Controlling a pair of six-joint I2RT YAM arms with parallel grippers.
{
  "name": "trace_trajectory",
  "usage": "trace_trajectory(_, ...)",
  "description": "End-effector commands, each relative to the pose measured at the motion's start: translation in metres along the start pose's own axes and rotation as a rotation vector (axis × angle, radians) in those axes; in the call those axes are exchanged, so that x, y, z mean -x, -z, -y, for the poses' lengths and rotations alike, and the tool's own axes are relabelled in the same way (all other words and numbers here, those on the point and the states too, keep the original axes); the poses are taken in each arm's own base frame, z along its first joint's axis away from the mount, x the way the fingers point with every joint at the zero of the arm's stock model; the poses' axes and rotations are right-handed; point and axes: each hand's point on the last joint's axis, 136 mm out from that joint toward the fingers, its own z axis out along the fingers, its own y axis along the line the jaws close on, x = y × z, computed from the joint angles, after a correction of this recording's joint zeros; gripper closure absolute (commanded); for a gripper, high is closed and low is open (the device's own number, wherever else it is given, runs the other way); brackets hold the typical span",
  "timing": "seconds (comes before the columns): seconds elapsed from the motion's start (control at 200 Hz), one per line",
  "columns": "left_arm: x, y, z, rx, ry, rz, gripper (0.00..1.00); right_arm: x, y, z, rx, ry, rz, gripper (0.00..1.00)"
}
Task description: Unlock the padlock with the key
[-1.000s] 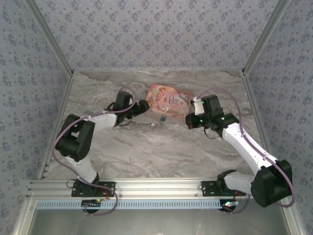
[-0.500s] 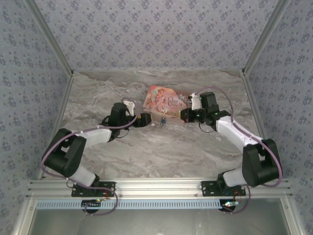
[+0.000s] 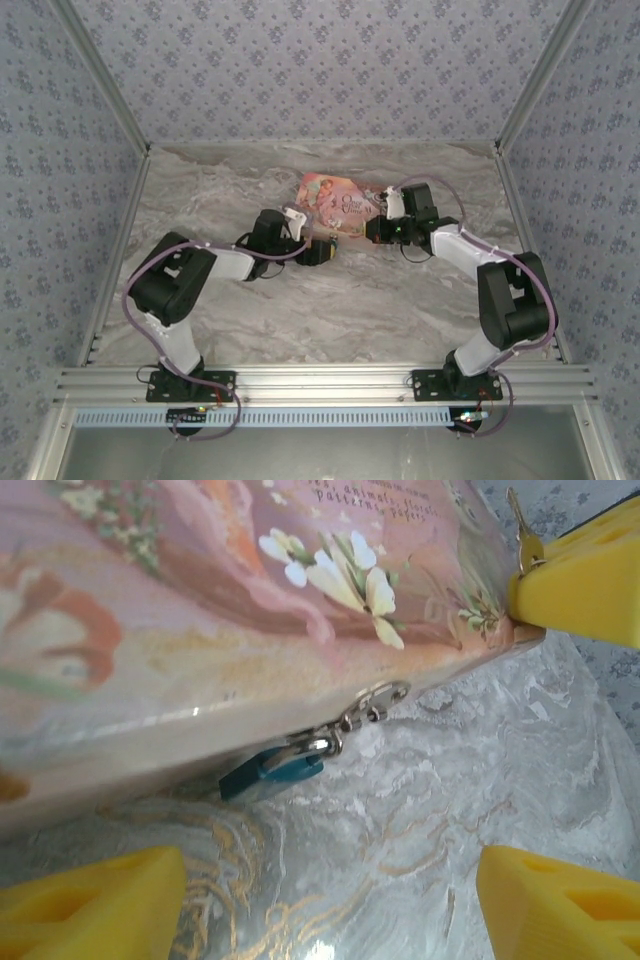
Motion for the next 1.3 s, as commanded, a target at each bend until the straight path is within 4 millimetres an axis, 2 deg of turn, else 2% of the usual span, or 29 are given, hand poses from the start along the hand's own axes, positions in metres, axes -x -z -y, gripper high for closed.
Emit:
trace_trajectory(0.0,0.014,-0.010,0.008,-0.045,-0.052,0.031,0.25,-0.007,-0.008,0.017,-0.069,-0.005,-0.032,1.00)
trace_trajectory(0.275,0.015,-0.028,0.001,-0.050,-0.045,0.033,0.30,-0.015,-0.007,0.016,-0.072,-0.002,-0.055,1.00)
trace_trajectory(0.57,0.022,-0.044,0.008,-0.093,-0.045,0.041,0.39,-0.015,-0.005,0.011,-0.059,0.001,-0.049,1.00)
trace_trajectory(0.735,0.026,-0.047,0.013,-0.110,-0.030,0.063,0.48,-0.015,-0.006,0.009,-0.052,-0.001,-0.047,1.00)
trace_trajectory(0.944,0.032,-0.048,0.007,-0.092,0.029,0.116,0.56,-0.016,-0.005,0.008,-0.050,-0.001,-0.046,1.00)
trace_trajectory(1.094,0.037,-0.050,0.008,-0.109,0.079,0.158,0.58,-0.017,-0.006,0.008,-0.048,-0.005,-0.046,1.00)
trace_trajectory(1.294,0.034,-0.054,0.004,-0.076,0.127,0.168,0.58,-0.016,-0.005,0.007,-0.044,-0.007,-0.044,1.00)
